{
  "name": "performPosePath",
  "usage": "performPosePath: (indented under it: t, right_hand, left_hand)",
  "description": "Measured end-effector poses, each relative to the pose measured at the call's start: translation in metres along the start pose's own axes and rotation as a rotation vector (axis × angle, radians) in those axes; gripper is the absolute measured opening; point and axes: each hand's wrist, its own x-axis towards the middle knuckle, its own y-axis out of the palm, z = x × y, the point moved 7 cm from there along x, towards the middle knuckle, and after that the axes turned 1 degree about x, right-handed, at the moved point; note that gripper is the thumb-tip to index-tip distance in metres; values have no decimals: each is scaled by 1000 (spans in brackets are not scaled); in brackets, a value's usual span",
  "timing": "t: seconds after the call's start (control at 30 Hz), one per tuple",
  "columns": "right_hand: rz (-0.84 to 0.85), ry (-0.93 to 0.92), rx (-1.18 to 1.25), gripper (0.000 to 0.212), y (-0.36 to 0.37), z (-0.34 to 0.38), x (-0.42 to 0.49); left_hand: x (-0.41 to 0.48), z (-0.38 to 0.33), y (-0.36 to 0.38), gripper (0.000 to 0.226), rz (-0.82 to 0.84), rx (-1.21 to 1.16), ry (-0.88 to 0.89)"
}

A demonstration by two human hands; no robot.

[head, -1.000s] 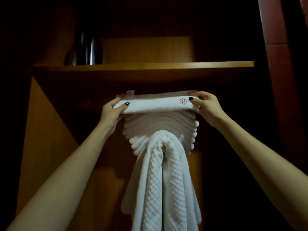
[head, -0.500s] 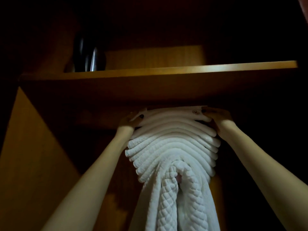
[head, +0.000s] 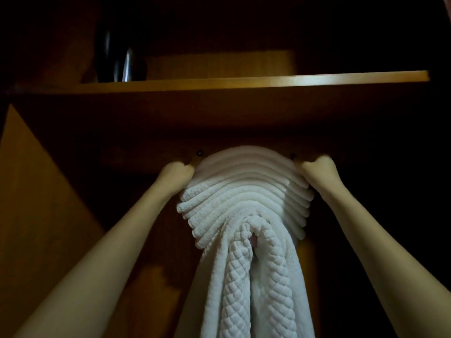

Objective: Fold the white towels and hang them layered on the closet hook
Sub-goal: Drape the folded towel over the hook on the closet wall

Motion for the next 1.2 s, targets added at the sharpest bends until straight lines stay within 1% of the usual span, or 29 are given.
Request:
performPosePath:
  t: [0.07,0.1,0.17,0.2,0.27,0.33,0.4,0.5,0.57,0.63,0.67,0.73,0.8,0.9,0.97,1.03,1.1,1.2]
  right_hand:
    - [-16,-135,-238,37,3,21,-7]
    - [-23,-238,-294,37,6,34,-11]
    - [25,-428,-369,29,18,57,-19]
    - [86,-470,-435,30,27,62,-22]
    - [232,-459,-616,43,47,59,-22]
    - [311,-425,-708,60,56,47,-17]
    - [309,-385,-667,69,56,38,-12]
    - [294,-364,-679,75,54,38,-10]
    - [307,-340,-690,76,55,39,-14]
    - [362,-270,-693,77,56,39,-17]
    - [400,-228,-699,77,55,41,-18]
    - [436,-181,-664,69,48,50,-25]
    - [393,-207,-647,62,33,63,-36]
    - [317,-294,-662,63,9,76,-64]
    - [328,-289,-619,62,-7,77,-90]
    - [354,-275,-606,60,-26,75,-120]
    - [380,-268,-596,57,-49,73,-153]
    - [413,-238,-636,57,-92,63,-205]
  left_hand:
    - [-5,-20,-3,51,4,7,187]
    - [-9,-29,-3,52,25,-7,263]
    - [-12,-42,5,55,88,21,325]
    - [-13,-44,10,60,120,68,323]
    - [-11,-45,19,66,153,171,296]
    - [-10,-41,26,75,156,270,282]
    - [-10,-38,30,84,155,341,287]
    - [-8,-38,31,90,161,402,277]
    - [-7,-38,28,85,172,405,250]
    - [-12,-41,26,77,174,391,260]
    - [-17,-45,25,71,165,396,289]
    - [-31,-55,20,57,120,417,365]
    - [-44,-64,12,51,60,415,422]
    - [-68,-74,-2,57,28,363,505]
    - [-91,-84,-10,59,5,288,578]
    - [-121,-91,-14,57,-8,218,616]
    - [-155,-96,-13,54,10,169,630]
    - [-216,-103,2,50,88,120,636]
